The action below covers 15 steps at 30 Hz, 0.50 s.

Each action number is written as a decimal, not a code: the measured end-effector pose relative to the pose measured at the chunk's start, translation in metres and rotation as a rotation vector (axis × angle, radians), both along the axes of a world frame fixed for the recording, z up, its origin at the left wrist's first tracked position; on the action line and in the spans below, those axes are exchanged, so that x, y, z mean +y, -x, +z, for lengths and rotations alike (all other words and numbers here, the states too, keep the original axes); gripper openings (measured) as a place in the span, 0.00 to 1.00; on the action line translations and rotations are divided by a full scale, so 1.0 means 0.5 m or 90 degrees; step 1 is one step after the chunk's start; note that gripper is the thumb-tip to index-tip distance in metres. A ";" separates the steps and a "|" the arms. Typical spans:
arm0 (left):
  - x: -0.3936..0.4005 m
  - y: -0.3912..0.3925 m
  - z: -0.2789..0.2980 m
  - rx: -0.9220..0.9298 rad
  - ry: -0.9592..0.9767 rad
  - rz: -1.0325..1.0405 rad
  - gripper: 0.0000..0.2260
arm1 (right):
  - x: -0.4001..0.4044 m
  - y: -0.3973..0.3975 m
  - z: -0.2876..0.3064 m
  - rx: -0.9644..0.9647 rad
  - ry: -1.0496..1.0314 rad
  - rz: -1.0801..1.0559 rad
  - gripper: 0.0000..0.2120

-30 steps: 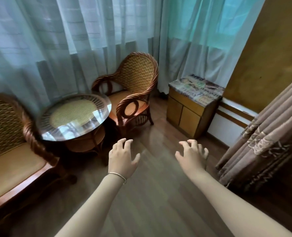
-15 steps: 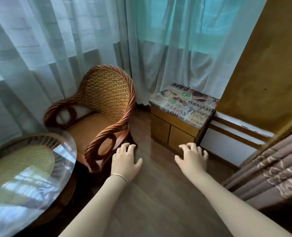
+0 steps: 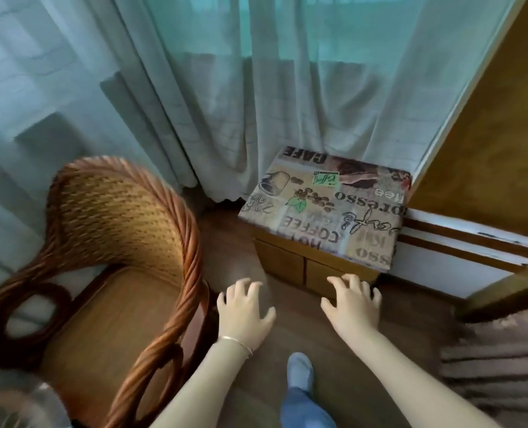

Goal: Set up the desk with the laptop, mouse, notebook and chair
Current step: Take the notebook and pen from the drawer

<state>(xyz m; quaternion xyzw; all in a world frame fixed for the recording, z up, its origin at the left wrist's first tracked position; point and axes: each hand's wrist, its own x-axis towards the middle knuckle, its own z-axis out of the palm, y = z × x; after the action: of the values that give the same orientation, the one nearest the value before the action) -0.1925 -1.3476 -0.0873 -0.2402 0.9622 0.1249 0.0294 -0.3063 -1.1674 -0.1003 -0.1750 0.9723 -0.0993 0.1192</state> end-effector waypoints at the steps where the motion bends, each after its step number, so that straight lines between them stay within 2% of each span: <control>1: -0.020 0.039 -0.014 -0.033 0.003 -0.004 0.24 | -0.021 0.029 -0.016 -0.020 -0.011 -0.016 0.23; 4: -0.062 0.135 -0.042 -0.125 0.032 -0.032 0.23 | -0.063 0.084 -0.045 -0.059 -0.042 -0.017 0.25; 8: -0.093 0.242 -0.068 -0.164 0.024 -0.093 0.23 | -0.110 0.146 -0.074 -0.086 -0.065 -0.032 0.26; 11: -0.111 0.308 -0.115 -0.191 -0.009 -0.097 0.24 | -0.141 0.183 -0.120 -0.136 -0.035 -0.093 0.24; 13: -0.124 0.351 -0.165 -0.197 -0.079 -0.052 0.23 | -0.158 0.207 -0.176 -0.188 0.061 -0.189 0.21; 15: -0.141 0.390 -0.240 -0.171 -0.212 0.036 0.20 | -0.179 0.237 -0.244 -0.298 0.304 -0.396 0.16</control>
<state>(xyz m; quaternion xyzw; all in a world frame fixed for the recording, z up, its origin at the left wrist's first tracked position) -0.3873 -1.4183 -0.2073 -0.2732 0.9086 0.2498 0.1934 -0.4247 -1.2571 -0.2225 0.1295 0.8753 -0.3890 0.2564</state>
